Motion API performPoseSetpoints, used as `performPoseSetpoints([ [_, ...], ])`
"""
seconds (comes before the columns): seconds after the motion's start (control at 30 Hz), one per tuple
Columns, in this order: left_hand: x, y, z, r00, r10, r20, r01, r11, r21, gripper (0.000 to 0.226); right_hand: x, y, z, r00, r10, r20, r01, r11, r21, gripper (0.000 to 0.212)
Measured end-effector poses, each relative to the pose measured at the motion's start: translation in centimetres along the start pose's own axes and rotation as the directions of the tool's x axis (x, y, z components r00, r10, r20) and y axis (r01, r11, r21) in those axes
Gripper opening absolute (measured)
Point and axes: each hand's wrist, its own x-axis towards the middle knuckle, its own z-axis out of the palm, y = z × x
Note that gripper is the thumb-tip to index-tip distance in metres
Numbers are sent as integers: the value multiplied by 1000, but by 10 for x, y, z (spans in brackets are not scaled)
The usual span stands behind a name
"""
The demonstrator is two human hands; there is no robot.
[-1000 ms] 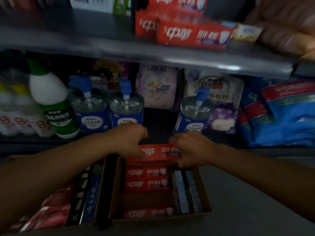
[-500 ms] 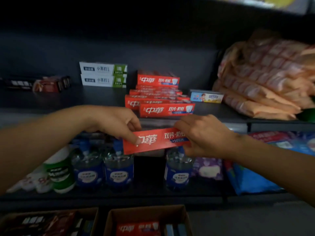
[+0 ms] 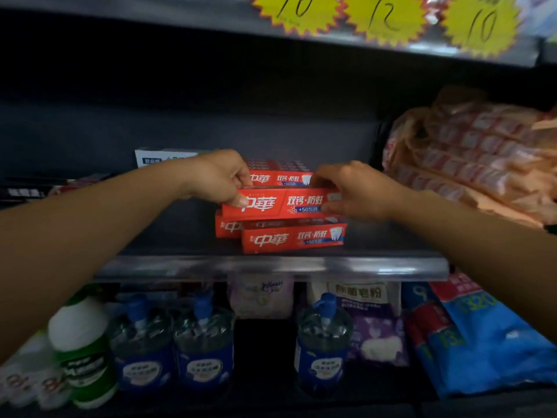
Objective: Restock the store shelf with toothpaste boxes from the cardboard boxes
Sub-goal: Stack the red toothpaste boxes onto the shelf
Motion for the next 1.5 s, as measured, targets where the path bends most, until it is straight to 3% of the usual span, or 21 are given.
performPoseSetpoints([
  [0.13, 38, -10, -6, 998, 23, -65, -14, 991, 131, 38, 37, 21, 13, 999, 36, 8, -36, 999, -3, 37],
  [0.43, 116, -38, 2, 992, 22, -122, 2, 981, 192, 46, 108, 56, 45, 996, 85, 5, -85, 996, -25, 38],
  [0.77, 154, -48, 23, 986, 44, -158, 7, 952, 306, 33, 131, 77, 76, 990, 122, 64, -121, 992, -24, 30],
  [0.93, 162, -58, 18, 972, 60, -225, 39, 912, 408, 17, 141, 76, 82, 994, 96, 46, -93, 994, -57, 38],
  [1.5, 170, -57, 22, 962, 45, -268, 64, 921, 385, 19, 151, 80, 87, 991, 121, 50, -117, 991, -64, 38],
])
